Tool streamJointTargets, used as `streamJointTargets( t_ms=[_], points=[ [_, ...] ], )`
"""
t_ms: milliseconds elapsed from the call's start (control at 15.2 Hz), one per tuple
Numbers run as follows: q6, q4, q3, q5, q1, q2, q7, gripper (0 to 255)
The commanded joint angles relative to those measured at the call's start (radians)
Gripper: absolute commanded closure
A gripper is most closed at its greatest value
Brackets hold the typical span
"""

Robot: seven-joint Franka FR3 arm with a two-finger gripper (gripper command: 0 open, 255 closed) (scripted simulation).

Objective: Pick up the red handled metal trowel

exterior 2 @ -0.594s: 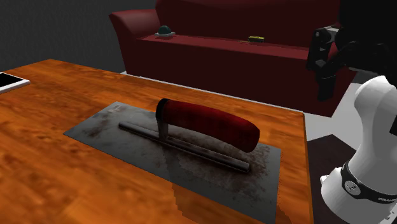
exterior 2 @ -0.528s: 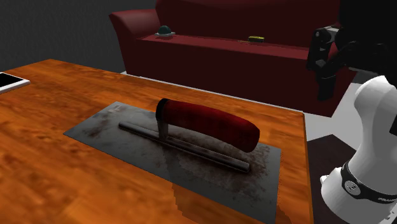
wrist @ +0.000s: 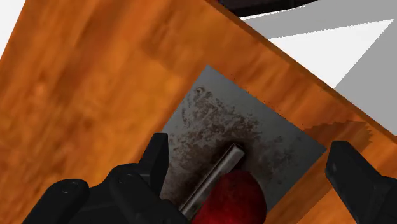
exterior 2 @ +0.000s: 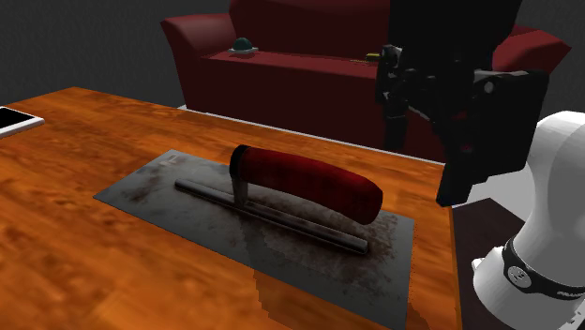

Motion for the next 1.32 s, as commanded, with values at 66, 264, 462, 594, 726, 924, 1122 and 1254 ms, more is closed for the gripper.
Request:
streamJointTargets(
  t_ms=[66,264,462,594,726,924,1122,1254],
  points=[
    [0.064,0.061,0.001,-0.028,-0.019,0.089,0.031,0],
    [0.116,0.127,-0.001,-0.057,-0.037,0.174,0.062,0],
    [0.159,0.201,-0.004,-0.087,-0.054,0.257,0.094,0],
    [0.183,0.255,-0.007,-0.107,-0.065,0.312,0.116,0],
    [0.202,0.313,-0.012,-0.127,-0.076,0.367,0.138,0],
    [0.236,0.314,-0.014,-0.137,-0.081,0.392,0.151,0],
    [0.276,0.275,-0.015,-0.138,-0.081,0.394,0.155,0],
    [0.303,0.251,-0.016,-0.139,-0.082,0.396,0.157,0]
  ],
)
